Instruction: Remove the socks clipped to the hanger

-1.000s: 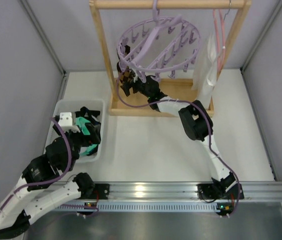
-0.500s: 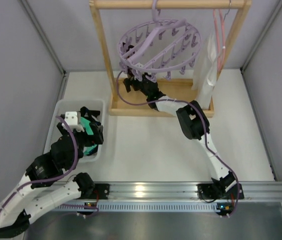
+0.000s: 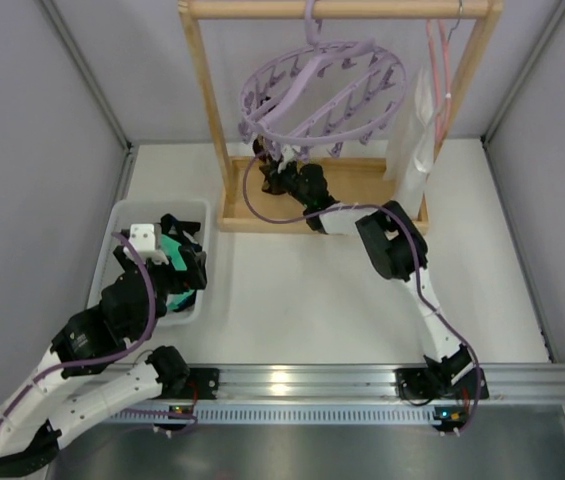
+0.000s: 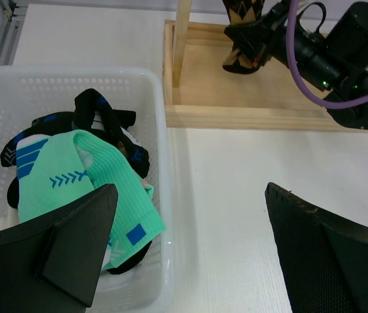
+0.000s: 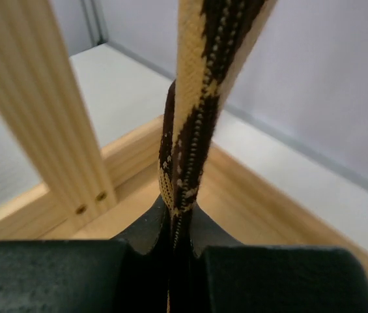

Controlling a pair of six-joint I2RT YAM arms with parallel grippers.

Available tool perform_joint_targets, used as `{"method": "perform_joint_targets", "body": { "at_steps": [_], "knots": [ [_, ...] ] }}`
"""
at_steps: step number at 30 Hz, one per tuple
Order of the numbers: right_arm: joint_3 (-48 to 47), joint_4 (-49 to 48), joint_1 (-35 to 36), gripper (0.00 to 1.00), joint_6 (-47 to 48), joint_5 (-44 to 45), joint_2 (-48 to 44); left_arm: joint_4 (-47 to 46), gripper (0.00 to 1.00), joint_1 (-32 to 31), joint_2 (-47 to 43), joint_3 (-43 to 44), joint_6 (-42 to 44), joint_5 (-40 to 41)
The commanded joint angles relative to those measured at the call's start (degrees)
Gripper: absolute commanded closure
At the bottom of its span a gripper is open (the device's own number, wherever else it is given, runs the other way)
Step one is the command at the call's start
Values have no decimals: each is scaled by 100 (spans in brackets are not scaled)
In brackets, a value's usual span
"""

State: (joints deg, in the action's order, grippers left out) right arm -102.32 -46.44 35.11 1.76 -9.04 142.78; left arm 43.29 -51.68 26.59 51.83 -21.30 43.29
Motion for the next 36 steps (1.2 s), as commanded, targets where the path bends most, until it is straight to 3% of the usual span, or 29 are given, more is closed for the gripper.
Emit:
{"method": "perform_joint_targets", "body": {
  "at_steps": [1, 13, 26, 33, 36],
  "knots": [
    [940, -1244, 4, 100, -544, -685, -1109, -251, 2, 35, -66, -33, -41, -22],
    [4114, -2748, 215, 100, -1959, -1741, -3123, -259, 1, 114, -128, 116, -217, -180],
    [6933, -3091, 839, 100, -2215, -1522, -5118, -505, 2, 114, 495, 705, -550, -1076],
    [7911, -2715, 910, 100, -2136, -1250, -6384, -1673, 2, 114, 1295, 1153, -551, -2455],
    [8105, -2354, 927, 100, -2066, -1170, -6859, -2297, 2, 114, 1883, 1469, -542, -2693]
  ]
}}
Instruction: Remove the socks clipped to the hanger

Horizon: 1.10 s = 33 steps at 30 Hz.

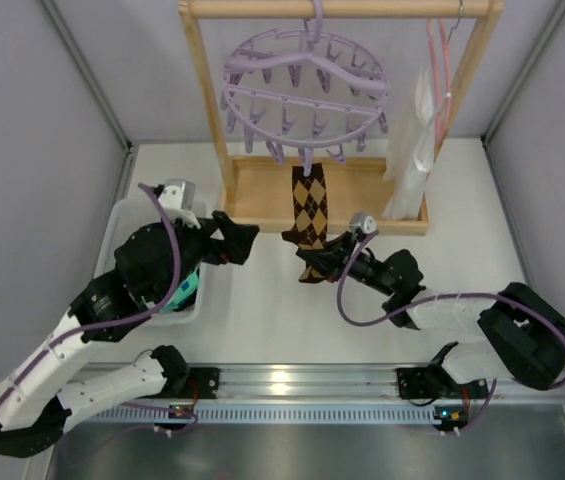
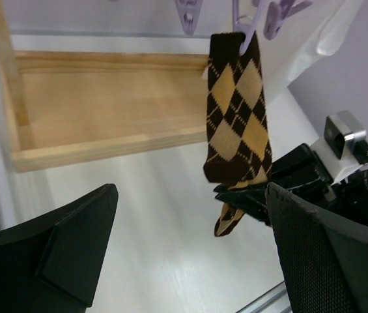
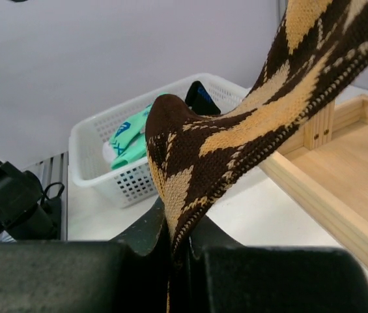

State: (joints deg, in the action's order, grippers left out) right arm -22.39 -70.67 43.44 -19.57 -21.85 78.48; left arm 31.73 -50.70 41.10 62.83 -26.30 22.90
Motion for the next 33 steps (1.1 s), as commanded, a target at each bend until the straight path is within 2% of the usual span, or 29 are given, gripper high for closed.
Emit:
{"method": "perform_joint_targets", "body": {
  "at_steps": [1, 4, 10, 15, 20, 27, 33],
  "knots": [
    [130, 184, 103, 100, 102, 136, -630, -1229, 2, 16, 608, 649, -33, -716],
    [139, 544, 138, 100, 190, 163, -947, -1362, 2, 16, 1669, 1439, -6, -1049],
    [191, 810, 217, 100, 279, -12, -1194, -1415, 2, 7, 2770, 2540, -120, -1296],
    [244, 880, 270, 100, 270, -4, -1194, -1467, 3, -186, 3052, 2822, -235, -1253],
    [305, 889, 270, 100, 287, 57, -1203, -1459, 2, -853, 3342, 3165, 108, -594],
    [306, 906, 288, 100, 252, 14, -1282, -1450, 2, -898, 3747, 3543, 617, 152],
    [350, 924, 288, 100, 261, -48, -1414, -1459, 4, -863, 3791, 3342, 715, 514]
  ]
}}
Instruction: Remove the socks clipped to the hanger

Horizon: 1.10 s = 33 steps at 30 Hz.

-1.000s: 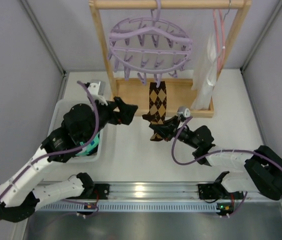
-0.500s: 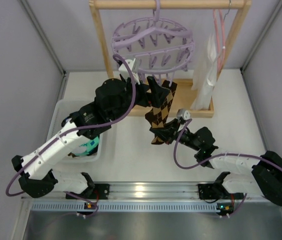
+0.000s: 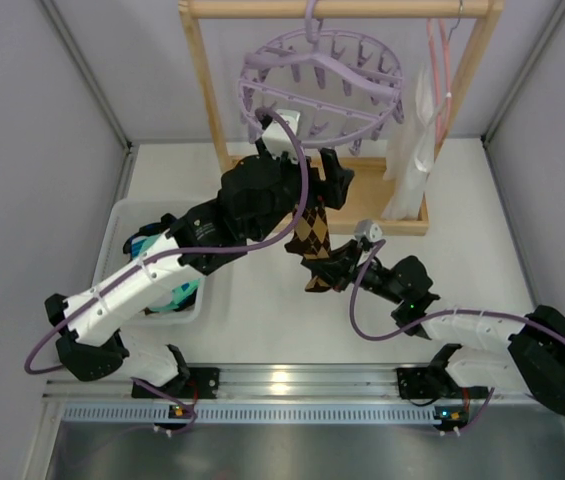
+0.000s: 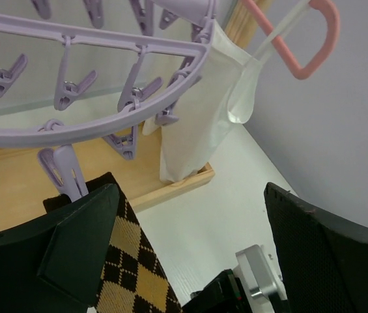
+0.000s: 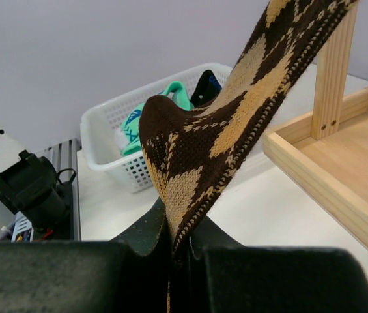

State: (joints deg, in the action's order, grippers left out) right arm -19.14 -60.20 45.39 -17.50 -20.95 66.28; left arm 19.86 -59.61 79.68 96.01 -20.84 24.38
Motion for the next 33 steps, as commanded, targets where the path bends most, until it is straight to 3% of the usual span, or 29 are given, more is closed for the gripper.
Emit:
{"method": "perform_joint_targets", "body": {
  "at_steps": [1, 7, 17, 24, 25, 33],
  "knots": [
    [33, -106, 93, 100, 45, -155, -203, -263, 4, 72, -84, -20, 142, 418],
    [85, -88, 93, 100, 45, -164, -282, -272, 5, 423, -216, -231, 63, 278],
    [191, -97, 102, 100, 27, -173, -458, -789, 4, 1250, -269, -671, -104, -1277],
    [270, -79, 93, 100, 44, -234, -634, -1238, 15, 1497, -181, -987, -263, -1990],
    [287, -70, 93, 100, 62, -225, -651, -1265, 21, 1514, -163, -996, -271, -2068],
    [288, 61, 102, 100, 88, -261, -775, -1713, 23, 1628, 12, -1111, -517, -2649]
  ]
}}
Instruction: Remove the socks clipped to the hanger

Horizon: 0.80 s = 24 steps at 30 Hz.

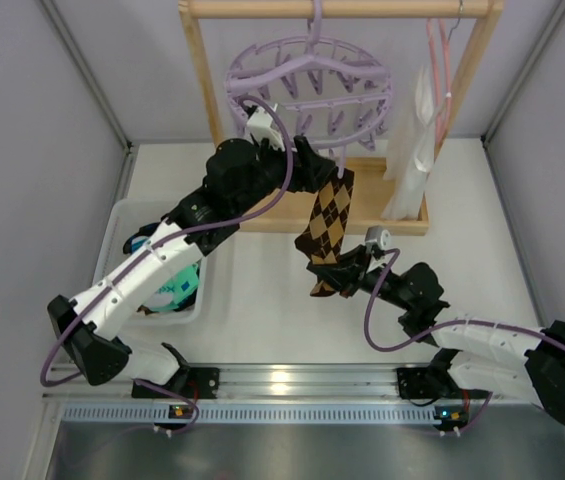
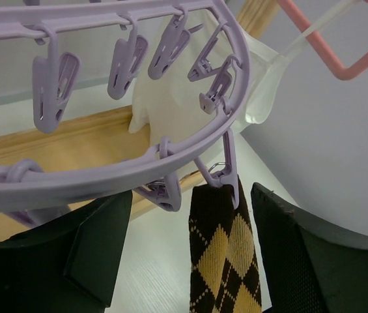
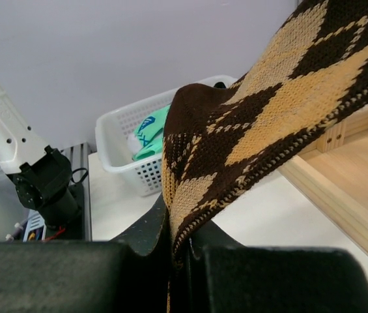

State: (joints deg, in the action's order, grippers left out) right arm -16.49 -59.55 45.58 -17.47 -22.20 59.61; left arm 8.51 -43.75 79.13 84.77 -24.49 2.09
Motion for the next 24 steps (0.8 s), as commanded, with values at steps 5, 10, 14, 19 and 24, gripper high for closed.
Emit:
{"method": "perform_joint_targets", "body": {
  "at_steps": [5, 10, 14, 19, 24],
  "knots": [
    [32, 31, 82, 100, 113, -101, -117, -596, 31, 33, 94, 31, -310, -534],
    [32, 58, 74, 100, 165, -48, -108, -588, 30, -90, -423, -311, -380, 342],
    [32, 14, 65, 100, 139, -74, -90, -579, 30, -90, -399, -330, -320, 354],
    [32, 31, 74, 100, 139, -57, -143, -588, 34, -99, -302, -303, -469, 257],
    [23, 101, 74, 100, 148, -118, -213, -596, 34, -90, -101, -137, -294, 283]
  ]
}}
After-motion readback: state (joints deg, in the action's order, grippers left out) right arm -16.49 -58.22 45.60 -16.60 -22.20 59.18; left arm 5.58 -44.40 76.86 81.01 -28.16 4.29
